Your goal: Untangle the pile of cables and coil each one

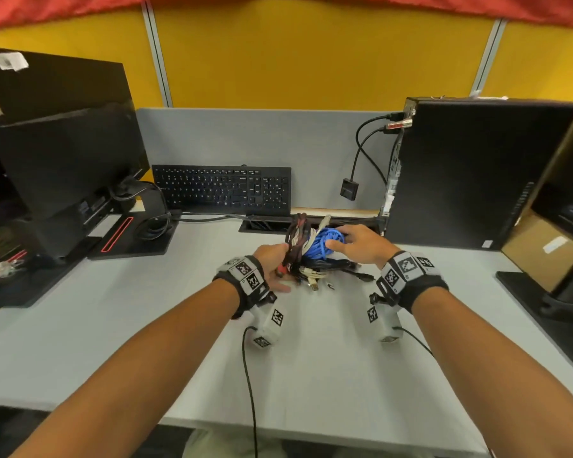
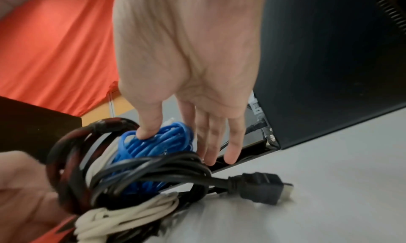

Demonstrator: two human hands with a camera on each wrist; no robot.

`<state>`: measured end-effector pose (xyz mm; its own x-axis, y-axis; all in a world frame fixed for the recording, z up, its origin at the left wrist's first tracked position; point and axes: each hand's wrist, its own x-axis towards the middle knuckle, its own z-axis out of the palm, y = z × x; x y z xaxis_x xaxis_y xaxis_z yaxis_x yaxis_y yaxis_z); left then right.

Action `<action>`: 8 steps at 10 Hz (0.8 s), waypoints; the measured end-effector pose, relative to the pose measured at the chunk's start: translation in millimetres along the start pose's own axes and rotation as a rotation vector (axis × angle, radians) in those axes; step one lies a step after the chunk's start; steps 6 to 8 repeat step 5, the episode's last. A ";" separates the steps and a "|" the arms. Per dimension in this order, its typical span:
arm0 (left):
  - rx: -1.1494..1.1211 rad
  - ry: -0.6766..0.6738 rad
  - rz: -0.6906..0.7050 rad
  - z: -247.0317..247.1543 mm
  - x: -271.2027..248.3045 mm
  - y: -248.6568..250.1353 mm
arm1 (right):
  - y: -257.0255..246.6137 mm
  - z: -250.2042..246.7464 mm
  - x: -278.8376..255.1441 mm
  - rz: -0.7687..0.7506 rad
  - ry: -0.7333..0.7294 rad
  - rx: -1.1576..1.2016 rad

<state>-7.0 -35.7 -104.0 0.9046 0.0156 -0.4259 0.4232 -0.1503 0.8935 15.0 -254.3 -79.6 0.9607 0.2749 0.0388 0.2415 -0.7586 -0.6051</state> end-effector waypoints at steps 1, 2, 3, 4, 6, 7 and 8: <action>0.244 0.096 0.042 -30.4 -7.1 13.8 | -0.3 -9.6 -1.3 0.035 0.033 0.000; 0.382 0.211 0.121 -66.6 -12.7 35.5 | 2.2 -20.0 -3.5 0.166 0.026 0.032; 0.598 0.280 0.129 -101.6 -17.0 49.4 | 11.0 -24.9 -7.8 0.282 -0.021 -0.035; 1.112 0.293 0.090 -129.7 -20.7 46.9 | 24.9 -20.5 -16.0 0.403 -0.011 -0.168; 1.359 0.150 -0.017 -148.8 -15.7 18.6 | 38.3 -13.2 -22.6 0.429 -0.020 -0.251; 1.359 0.150 -0.017 -148.8 -15.7 18.6 | 38.3 -13.2 -22.6 0.429 -0.020 -0.251; 1.359 0.150 -0.017 -148.8 -15.7 18.6 | 38.3 -13.2 -22.6 0.429 -0.020 -0.251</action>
